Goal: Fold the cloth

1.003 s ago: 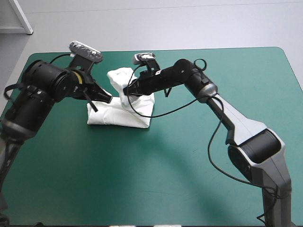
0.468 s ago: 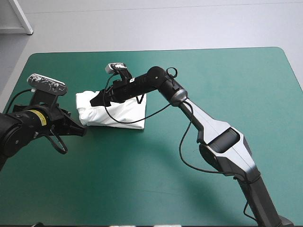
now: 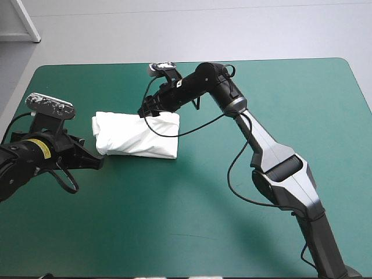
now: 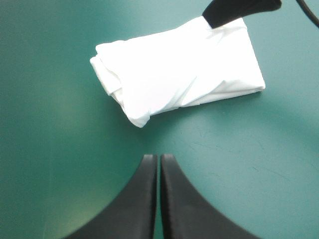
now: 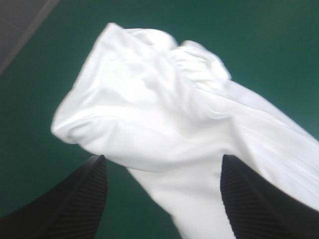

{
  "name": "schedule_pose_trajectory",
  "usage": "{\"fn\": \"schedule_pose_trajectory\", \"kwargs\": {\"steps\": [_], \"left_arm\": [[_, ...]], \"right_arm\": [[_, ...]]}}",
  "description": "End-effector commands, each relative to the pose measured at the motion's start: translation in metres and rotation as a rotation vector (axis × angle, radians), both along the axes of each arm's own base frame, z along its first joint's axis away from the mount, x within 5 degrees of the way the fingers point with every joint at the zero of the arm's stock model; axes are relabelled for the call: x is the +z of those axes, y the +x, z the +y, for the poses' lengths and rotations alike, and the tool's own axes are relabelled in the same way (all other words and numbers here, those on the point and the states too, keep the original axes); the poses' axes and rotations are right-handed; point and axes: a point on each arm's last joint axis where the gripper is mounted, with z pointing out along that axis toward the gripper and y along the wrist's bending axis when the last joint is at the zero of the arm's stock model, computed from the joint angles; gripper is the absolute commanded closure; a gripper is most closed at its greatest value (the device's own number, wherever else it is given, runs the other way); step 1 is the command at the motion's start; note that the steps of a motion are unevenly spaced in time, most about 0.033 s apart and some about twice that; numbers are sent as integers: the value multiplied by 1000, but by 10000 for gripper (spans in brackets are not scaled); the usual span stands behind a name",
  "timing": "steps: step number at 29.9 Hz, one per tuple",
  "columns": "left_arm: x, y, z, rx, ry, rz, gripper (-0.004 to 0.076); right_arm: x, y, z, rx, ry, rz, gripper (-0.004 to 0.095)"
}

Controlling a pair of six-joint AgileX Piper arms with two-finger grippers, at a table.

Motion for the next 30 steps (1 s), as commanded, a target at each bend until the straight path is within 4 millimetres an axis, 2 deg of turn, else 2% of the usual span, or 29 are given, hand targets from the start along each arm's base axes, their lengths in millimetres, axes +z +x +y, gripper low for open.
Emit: {"fn": "schedule_pose_trajectory", "kwargs": {"steps": [1,7,10,14,17,20,25,30], "left_arm": [[5,-7,4,14,-7,8,705],[5,-8,1,-1,-33,22,705],[5,-8,1,-1,-33,22,705],[5,-8,1,0,-31,21,705],[5,-8,1,0,-31,21,705],[5,-8,1,0,-31,21,705],[5,-8,1,-2,-35,23,705],[5,-8,0,-5,-40,26,705]], "right_arm": [[48,-1,-31,-111,25,-95,301],[33,21,-65,-242,-58,-46,301],[13,24,-75,-252,-91,45,301],[-21,22,-67,-201,-105,153,301],[-39,20,-54,-174,-80,195,301],[-49,20,-41,-161,-55,217,301],[-55,15,-22,-140,-15,211,301],[-62,13,-14,-133,-21,212,335]]}}
